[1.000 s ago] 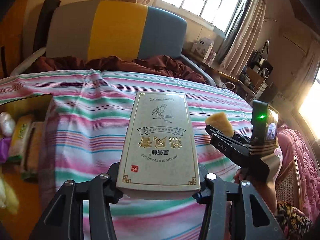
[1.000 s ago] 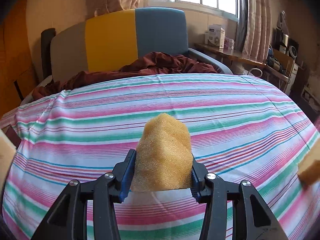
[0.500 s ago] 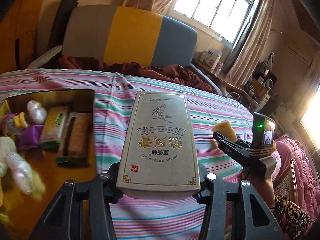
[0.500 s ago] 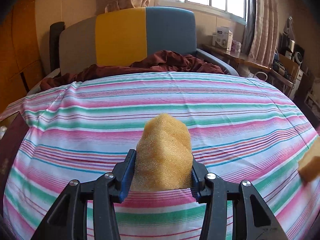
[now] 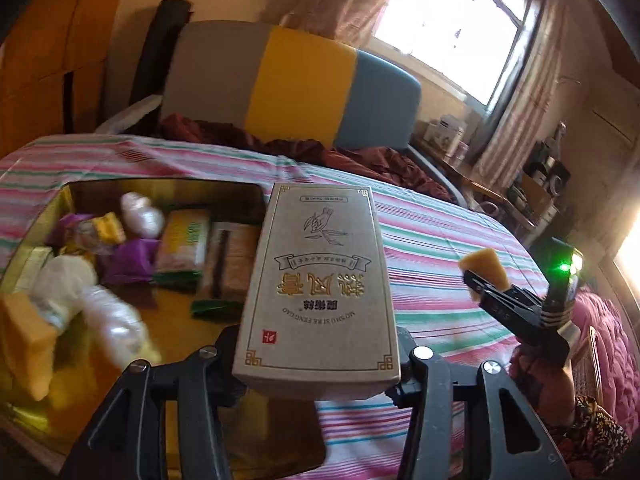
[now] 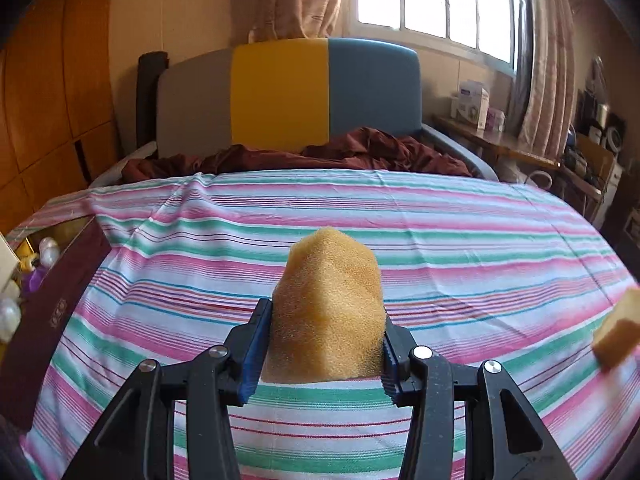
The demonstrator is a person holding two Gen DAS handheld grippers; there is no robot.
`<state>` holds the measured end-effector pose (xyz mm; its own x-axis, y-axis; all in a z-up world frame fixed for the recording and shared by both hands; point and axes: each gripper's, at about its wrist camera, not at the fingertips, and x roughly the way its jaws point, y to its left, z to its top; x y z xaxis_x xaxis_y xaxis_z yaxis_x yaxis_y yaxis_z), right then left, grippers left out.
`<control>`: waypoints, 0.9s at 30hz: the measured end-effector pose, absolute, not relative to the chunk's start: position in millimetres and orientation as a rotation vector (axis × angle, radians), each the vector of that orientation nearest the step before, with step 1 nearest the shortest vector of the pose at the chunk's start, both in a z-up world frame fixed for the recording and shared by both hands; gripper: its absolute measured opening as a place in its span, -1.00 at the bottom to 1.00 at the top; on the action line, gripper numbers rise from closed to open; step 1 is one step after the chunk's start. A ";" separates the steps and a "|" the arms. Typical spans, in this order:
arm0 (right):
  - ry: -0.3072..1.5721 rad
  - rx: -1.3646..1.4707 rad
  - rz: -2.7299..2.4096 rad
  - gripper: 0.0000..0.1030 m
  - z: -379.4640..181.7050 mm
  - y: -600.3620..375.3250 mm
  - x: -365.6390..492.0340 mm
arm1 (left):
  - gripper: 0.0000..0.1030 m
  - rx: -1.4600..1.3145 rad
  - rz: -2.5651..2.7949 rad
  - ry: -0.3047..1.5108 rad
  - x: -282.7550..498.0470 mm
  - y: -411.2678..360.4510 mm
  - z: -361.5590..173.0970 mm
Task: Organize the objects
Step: 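Carry the white box and the sponge over the gold tray, then lower the white box into the gold tray and open the left gripper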
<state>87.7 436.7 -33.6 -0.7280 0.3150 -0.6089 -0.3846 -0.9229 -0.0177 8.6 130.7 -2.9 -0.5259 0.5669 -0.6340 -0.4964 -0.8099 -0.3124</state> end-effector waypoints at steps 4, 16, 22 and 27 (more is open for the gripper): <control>0.191 -0.901 2.603 -0.06 -35.0 438.5 86.2 | 0.00 -1.088 2.329 -0.180 -1.0 103.3 -16.5; 0.215 -0.904 2.621 -0.06 -32.6 429.8 84.3 | 0.03 -1.373 2.315 -0.121 -33.1 94.2 -50.5; 0.213 -0.899 2.639 -0.06 -28.9 422.8 83.0 | 0.09 -1.418 2.380 -0.034 -41.6 100.1 -56.6; 0.223 -0.896 2.654 -0.06 -24.6 418.9 83.4 | 0.08 -1.457 2.462 0.051 -48.9 96.7 -56.5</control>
